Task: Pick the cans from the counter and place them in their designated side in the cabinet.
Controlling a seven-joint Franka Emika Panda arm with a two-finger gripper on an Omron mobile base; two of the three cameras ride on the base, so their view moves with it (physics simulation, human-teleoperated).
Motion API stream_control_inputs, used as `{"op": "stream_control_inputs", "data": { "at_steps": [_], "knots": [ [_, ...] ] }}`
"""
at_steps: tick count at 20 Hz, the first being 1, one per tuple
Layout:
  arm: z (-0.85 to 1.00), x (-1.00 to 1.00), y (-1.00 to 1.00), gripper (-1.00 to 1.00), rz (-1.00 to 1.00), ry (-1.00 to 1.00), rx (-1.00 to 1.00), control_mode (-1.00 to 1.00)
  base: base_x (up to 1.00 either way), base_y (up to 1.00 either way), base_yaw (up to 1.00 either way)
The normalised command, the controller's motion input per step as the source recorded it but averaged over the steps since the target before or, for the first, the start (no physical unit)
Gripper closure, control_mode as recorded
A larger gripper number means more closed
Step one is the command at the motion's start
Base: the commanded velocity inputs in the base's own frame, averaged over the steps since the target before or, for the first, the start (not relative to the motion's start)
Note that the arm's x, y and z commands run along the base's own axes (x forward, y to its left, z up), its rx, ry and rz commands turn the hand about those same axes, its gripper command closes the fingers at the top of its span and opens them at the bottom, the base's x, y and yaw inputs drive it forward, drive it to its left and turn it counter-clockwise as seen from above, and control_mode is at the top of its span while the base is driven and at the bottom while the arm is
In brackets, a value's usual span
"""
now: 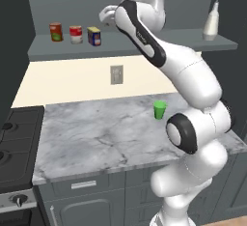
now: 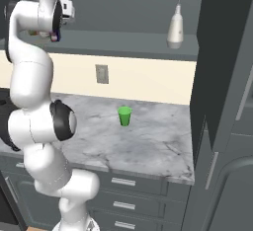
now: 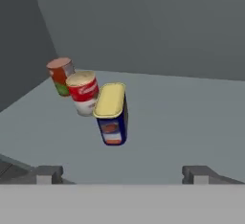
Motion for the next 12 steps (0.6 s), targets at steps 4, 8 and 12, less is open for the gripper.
{"op": "stream_control_inputs", "data": {
  "at_steps": [4, 8, 12],
  "knots": [
    [-0.14, -0.79, -0.47, -1.00, 0.00, -0.20, 0.09, -1.00, 0.00, 0.00, 0.00],
    [-0.13, -0.81, -0.45, -1.00, 0.00, -0.20, 0.09, -1.00, 0.00, 0.00, 0.00],
    [-0.10, -0.82, -0.43, -1.00, 0.00, -0.20, 0.09, -1.00, 0.00, 0.00, 0.00]
  ]
}}
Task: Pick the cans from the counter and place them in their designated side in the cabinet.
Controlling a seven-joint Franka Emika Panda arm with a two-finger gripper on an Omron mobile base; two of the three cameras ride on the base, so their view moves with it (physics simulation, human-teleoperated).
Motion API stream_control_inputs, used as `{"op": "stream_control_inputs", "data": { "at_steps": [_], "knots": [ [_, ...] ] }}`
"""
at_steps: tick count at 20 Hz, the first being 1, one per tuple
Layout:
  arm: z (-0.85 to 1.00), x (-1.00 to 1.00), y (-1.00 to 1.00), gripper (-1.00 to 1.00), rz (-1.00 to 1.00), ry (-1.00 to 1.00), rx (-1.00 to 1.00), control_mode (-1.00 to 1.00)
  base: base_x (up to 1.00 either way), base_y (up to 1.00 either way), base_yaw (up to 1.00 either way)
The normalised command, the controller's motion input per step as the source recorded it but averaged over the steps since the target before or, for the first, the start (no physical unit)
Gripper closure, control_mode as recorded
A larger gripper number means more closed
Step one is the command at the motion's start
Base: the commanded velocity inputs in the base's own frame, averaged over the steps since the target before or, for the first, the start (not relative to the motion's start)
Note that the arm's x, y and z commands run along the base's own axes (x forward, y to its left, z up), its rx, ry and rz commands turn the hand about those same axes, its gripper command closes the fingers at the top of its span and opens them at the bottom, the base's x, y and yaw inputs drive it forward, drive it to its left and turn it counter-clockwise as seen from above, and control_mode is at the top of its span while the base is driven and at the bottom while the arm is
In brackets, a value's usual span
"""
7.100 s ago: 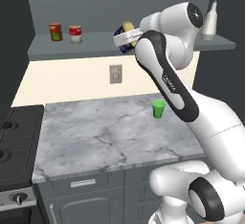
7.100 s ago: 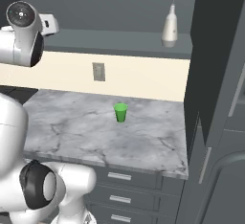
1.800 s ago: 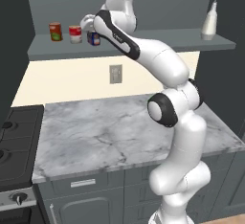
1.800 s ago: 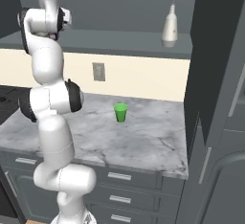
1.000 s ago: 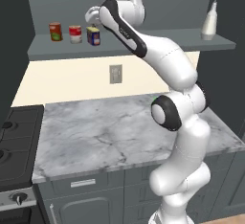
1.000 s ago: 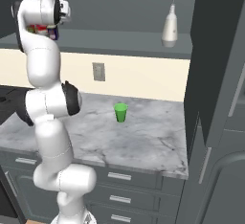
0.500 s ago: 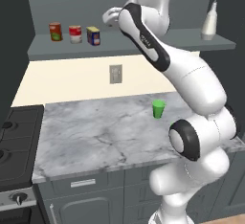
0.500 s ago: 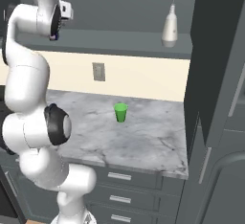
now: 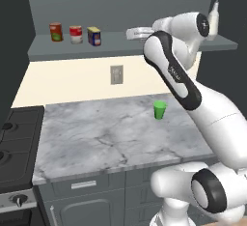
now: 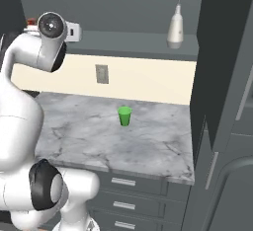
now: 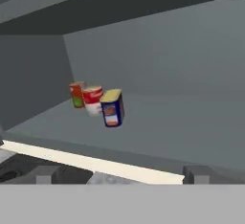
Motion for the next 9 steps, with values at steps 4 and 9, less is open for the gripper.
{"op": "stream_control_inputs", "data": {
  "at_steps": [4, 9],
  "knots": [
    [-0.08, -0.83, -0.43, -1.00, 0.00, -0.19, 0.09, -1.00, 0.00, 0.00, 0.00],
    [-0.03, -0.81, -0.36, -1.00, 0.00, -0.13, 0.06, -1.00, 0.00, 0.00, 0.00]
  ]
}}
